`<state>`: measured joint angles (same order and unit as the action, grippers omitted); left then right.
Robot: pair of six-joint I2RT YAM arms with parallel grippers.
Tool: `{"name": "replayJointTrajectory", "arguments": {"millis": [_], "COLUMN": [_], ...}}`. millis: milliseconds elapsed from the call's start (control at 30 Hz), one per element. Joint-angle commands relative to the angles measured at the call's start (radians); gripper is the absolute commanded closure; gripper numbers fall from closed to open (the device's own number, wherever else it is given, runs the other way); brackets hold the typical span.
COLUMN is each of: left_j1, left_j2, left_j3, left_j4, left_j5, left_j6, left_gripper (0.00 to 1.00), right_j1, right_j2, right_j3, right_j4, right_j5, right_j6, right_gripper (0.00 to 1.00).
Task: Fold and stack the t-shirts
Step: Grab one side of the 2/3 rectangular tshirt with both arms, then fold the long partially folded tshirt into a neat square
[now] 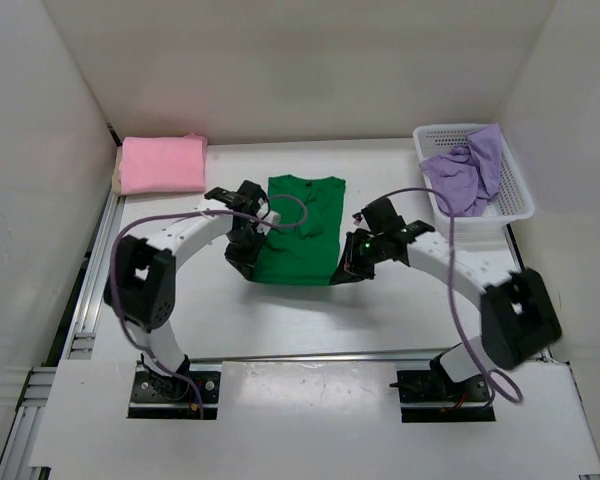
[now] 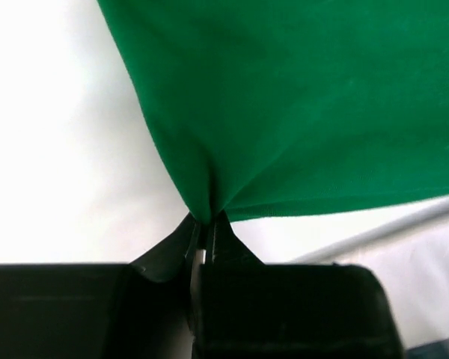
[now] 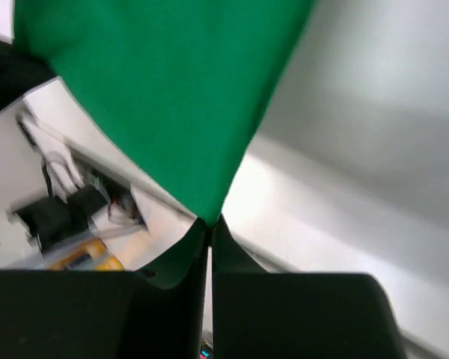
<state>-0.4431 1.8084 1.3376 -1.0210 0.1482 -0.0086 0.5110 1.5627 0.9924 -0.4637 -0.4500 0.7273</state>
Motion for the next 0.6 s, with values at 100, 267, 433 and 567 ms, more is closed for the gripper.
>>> {"name": "replayJointTrajectory", "arguments": {"millis": [100, 267, 433, 567], "left_j1": [-0.158, -0.27, -0.27, -0.206], "left_j2": [-0.329, -0.454, -0.405, -0.304], "left_j3": [-0.123, -0.042, 0.083, 0.193], "left_j4": [-0.374, -0.409, -0.409, -0.4], "left_j5": [-0.271, -0.338, -0.26, -0.188], "left_j6": [0.009, 0.009, 0.009, 0.009], "left_gripper": [0.9, 0.9, 0.9, 0.9], "right_j1": [0.156, 0.264, 0.264, 0.184], "right_j2": [-0.417, -0.614, -0.659, -0.561], "right_j3": [-0.168, -0.205, -0.175, -0.14], "right_j4": [-0.245, -0.296, -0.319, -0.319], "right_j5": [0.089, 0.158, 0.241, 0.263], "right_j6": [0.061, 0.205, 0.25, 0.198], "right_gripper": [1.0, 1.0, 1.0, 1.0]}}
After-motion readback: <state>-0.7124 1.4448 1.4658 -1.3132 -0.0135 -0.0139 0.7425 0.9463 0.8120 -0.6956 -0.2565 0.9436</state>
